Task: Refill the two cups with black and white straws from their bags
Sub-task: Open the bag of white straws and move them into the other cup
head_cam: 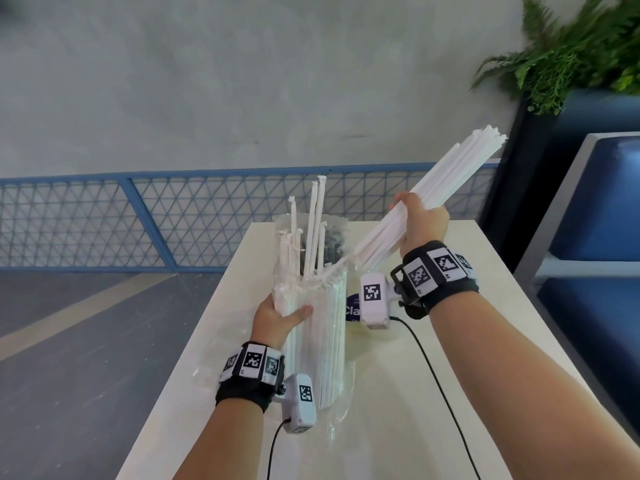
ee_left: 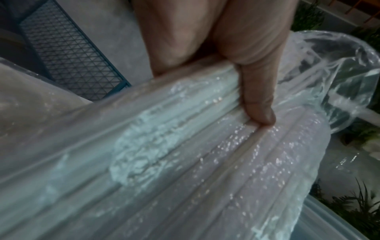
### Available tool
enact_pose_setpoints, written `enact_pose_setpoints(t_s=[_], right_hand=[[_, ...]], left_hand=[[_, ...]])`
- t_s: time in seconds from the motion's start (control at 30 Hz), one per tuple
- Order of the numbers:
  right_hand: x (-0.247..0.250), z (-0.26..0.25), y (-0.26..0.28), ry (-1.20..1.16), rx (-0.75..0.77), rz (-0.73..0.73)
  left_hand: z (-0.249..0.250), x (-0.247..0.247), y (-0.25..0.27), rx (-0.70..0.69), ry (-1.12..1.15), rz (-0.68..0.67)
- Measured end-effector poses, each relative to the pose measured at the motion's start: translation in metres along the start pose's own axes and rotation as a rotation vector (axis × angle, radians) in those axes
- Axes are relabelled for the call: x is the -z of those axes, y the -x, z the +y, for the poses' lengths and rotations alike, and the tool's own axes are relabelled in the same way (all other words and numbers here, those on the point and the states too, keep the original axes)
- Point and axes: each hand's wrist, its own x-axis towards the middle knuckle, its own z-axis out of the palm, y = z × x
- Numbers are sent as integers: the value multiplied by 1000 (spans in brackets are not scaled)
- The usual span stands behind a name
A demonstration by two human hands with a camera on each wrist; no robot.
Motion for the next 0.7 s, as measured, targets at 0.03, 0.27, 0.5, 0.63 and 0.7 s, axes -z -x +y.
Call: enact_pose_setpoints(t_s=[0.03,0.27,0.5,0.63,0.7], right_hand=[[3,-1,-2,8,-5,-11],[22,-10,-20,77,52,91],[30,-17,-35,161,244,241],[24,5,-28,237,231,93],[22,20,-23,316,232,6]], left_hand=[[1,0,1,-2,3,-1],[2,-3,2,8,30,-7],[4,-6,1,26,24,14],[6,-10,0,39,23,1],[8,-11,0,29,24,-15]])
